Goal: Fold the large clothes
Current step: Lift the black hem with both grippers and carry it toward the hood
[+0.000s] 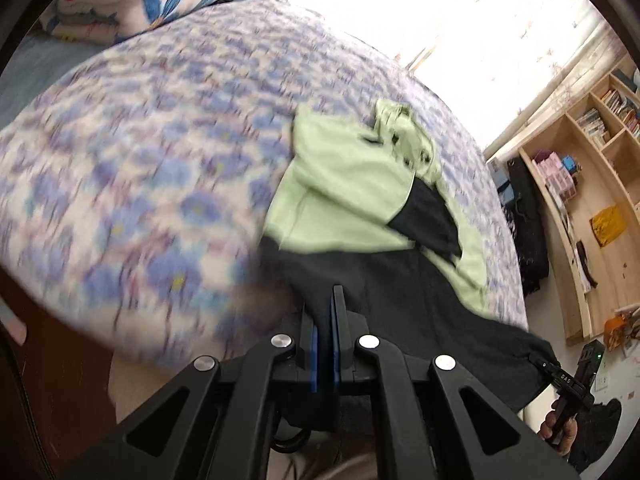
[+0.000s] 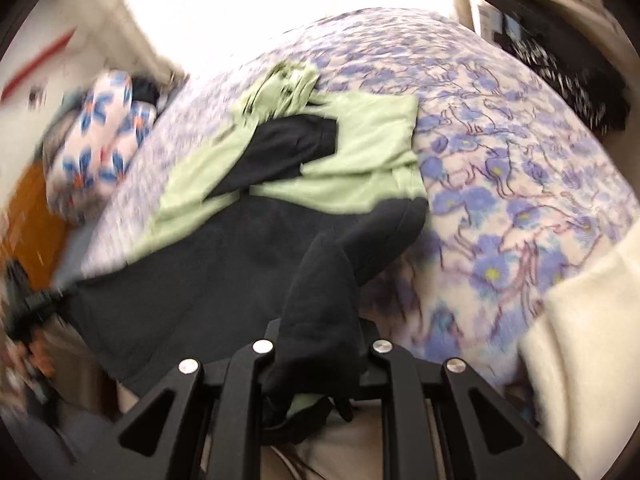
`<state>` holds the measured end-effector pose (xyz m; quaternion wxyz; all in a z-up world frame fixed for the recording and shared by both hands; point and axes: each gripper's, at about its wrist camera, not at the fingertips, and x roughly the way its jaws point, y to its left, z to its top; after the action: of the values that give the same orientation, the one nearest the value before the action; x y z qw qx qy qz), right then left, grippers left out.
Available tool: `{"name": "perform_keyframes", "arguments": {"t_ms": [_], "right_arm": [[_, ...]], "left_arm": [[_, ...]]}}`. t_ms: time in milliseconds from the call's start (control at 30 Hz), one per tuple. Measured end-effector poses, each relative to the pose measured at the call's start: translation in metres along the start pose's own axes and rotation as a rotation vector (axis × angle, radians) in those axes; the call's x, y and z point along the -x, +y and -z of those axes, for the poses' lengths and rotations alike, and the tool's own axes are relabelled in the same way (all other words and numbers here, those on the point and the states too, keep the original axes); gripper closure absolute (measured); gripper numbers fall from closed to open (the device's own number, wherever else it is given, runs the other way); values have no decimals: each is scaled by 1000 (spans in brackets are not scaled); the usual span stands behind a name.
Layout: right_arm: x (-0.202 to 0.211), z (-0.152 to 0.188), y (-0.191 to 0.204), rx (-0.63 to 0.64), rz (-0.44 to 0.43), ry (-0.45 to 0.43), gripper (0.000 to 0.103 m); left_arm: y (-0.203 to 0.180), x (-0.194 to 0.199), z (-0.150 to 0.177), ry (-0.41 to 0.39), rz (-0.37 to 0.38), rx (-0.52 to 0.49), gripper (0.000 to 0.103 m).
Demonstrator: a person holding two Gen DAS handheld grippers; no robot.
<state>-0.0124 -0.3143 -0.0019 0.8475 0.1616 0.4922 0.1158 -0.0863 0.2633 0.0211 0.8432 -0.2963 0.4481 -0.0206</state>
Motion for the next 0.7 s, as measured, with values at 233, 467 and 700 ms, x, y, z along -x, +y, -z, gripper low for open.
{"name": "perform_keyframes", "arguments": {"t_ms": [233, 467, 700], "right_arm": [[-46, -103, -12, -112, -43, -27, 86], [-110, -207, -20, -173, -34, -51, 71], [-178, -254, -30, -220, -97, -10, 24]], "left_arm": [[-36, -66, -106, -44, 2, -41, 100], [-69, -144, -208, -101, -34, -38, 60], [-56, -213, -262, -132, -96, 41, 16]]}}
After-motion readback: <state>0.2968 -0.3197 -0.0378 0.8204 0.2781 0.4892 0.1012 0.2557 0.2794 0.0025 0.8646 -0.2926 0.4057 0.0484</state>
